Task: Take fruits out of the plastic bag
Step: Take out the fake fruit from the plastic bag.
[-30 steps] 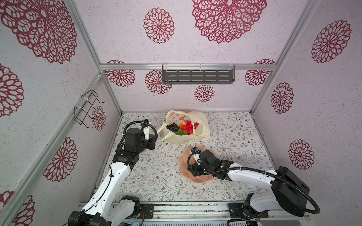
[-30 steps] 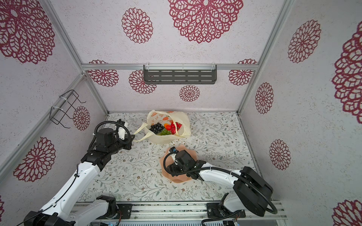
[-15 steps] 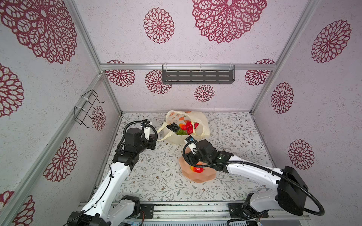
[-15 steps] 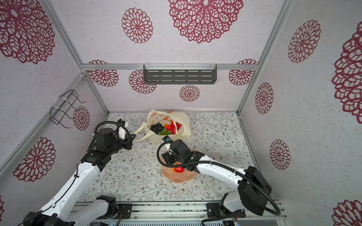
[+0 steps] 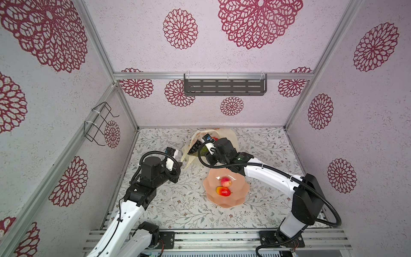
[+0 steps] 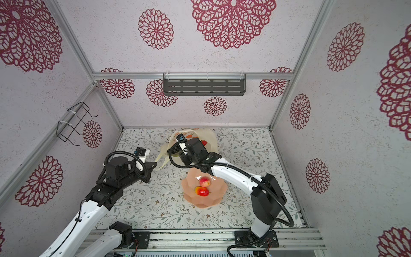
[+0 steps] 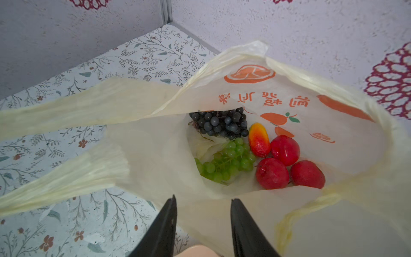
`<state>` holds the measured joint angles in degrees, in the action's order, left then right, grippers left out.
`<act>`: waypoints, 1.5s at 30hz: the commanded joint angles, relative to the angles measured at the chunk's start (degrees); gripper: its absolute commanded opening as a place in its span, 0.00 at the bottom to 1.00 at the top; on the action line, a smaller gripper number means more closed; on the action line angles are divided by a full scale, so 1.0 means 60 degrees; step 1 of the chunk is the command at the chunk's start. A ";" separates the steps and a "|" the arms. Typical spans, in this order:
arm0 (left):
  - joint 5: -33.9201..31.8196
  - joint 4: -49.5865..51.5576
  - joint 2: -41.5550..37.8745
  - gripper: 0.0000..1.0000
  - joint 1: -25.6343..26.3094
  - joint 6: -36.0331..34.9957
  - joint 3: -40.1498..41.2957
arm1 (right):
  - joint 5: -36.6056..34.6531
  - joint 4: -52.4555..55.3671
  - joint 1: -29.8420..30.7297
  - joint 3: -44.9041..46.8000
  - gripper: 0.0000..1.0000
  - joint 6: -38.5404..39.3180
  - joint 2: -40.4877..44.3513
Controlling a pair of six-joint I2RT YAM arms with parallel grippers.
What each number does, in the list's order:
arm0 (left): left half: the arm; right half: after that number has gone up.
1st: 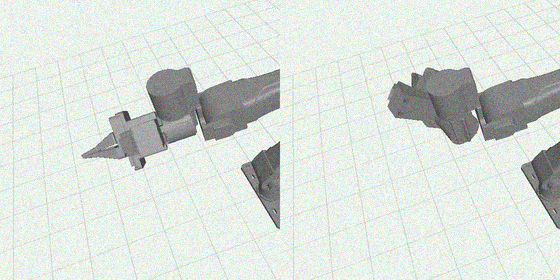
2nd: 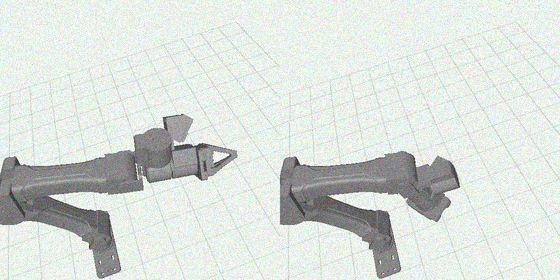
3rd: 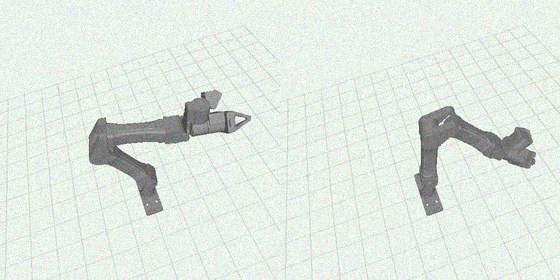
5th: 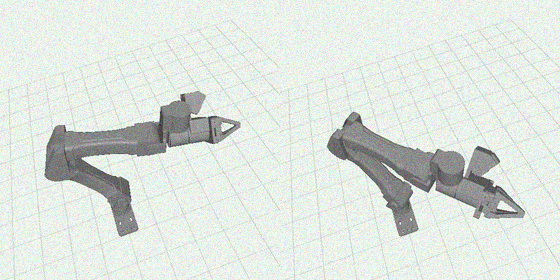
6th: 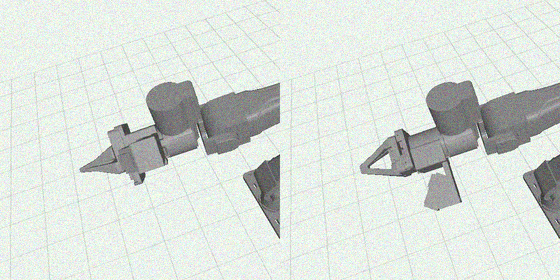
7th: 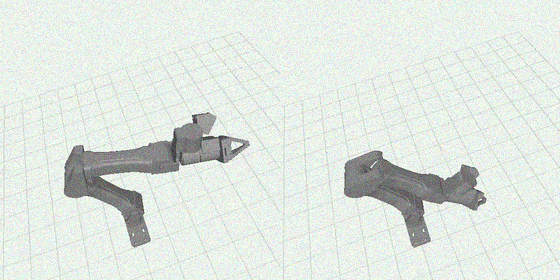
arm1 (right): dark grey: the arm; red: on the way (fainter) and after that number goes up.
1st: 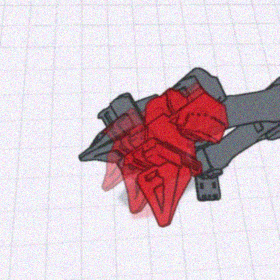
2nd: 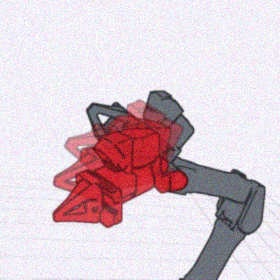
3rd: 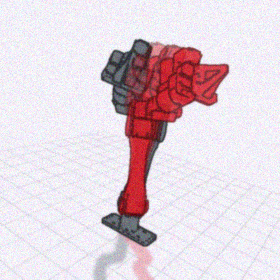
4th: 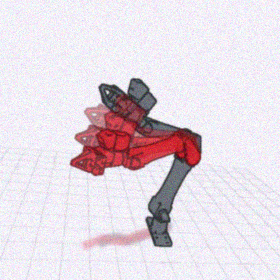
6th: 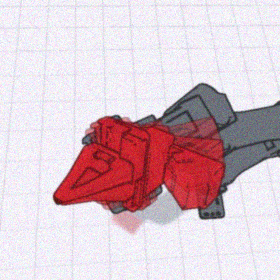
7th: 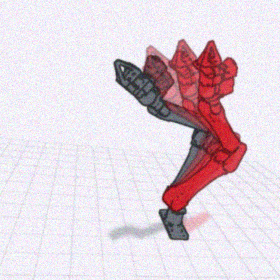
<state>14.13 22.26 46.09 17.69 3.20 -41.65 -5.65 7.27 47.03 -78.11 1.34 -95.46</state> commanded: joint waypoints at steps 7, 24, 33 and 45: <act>0.0148 -0.0409 -0.0620 0.00 -0.0016 -0.0554 0.0921 | 0.0356 0.0099 -0.0538 -0.1673 0.43 0.0191 -0.1300; 0.0058 -0.0386 -0.0692 0.00 -0.0050 -0.0900 0.0818 | -0.0275 0.0546 -0.1654 -0.4848 0.67 0.1394 -0.5083; -0.0026 -0.0222 -0.0754 0.00 -0.0064 -0.0929 0.0785 | -0.2654 0.1658 -0.2012 -0.6884 0.86 0.1473 -0.6084; 0.0162 -0.0183 -0.0796 0.01 -0.0020 -0.0799 0.0833 | -0.1713 0.0524 -0.2255 -0.5624 0.89 0.0016 -0.6233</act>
<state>14.37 21.34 41.74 17.58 -1.32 -35.51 -17.23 13.85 34.41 -112.16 5.32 -132.90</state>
